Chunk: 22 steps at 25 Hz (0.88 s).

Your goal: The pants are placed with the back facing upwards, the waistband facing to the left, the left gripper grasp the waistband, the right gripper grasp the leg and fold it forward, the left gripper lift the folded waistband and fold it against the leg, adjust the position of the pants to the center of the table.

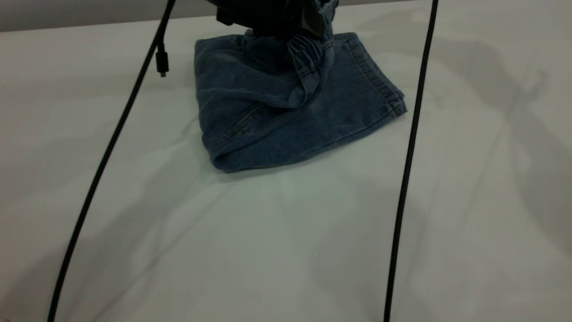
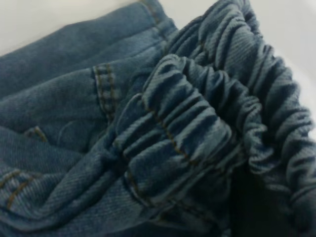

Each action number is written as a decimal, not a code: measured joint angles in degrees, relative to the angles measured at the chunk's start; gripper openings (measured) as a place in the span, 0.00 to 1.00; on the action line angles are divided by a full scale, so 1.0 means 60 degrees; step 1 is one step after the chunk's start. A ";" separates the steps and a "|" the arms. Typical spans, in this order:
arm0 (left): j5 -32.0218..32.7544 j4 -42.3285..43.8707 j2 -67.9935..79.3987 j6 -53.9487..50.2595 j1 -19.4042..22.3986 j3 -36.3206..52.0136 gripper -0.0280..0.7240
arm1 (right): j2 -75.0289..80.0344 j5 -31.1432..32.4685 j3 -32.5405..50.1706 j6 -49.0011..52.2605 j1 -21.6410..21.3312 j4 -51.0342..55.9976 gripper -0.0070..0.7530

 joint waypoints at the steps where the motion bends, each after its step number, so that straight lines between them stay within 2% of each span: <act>1: 0.0098 0.0012 0.0000 0.0153 0.0000 0.0000 0.38 | 0.0009 0.0000 0.0000 0.0000 0.0000 -0.0098 0.66; 6: -0.0012 0.0037 -0.0327 0.1064 0.0000 0.0000 0.72 | 0.0009 0.0000 0.0000 -0.0009 0.0000 -0.0206 0.66; 9: -0.0440 0.0039 -0.0800 0.1437 0.0110 0.0013 0.84 | 0.0009 0.0000 0.0000 -0.0009 -0.0010 -0.0317 0.66; 12: -0.0580 0.0337 -0.1464 0.1468 0.0226 0.0035 0.86 | 0.0016 0.0000 0.0000 -0.0009 -0.0010 -0.0486 0.66; 17: -0.0606 0.1297 -0.2866 0.1433 0.0516 0.0035 0.82 | 0.0059 -0.0017 0.0167 -0.0019 -0.0003 -0.0500 0.66; 22: -0.0860 0.1301 -0.4357 0.1431 0.0959 0.0035 0.81 | 0.0059 -0.0043 0.0896 0.0023 0.0272 -0.0051 0.66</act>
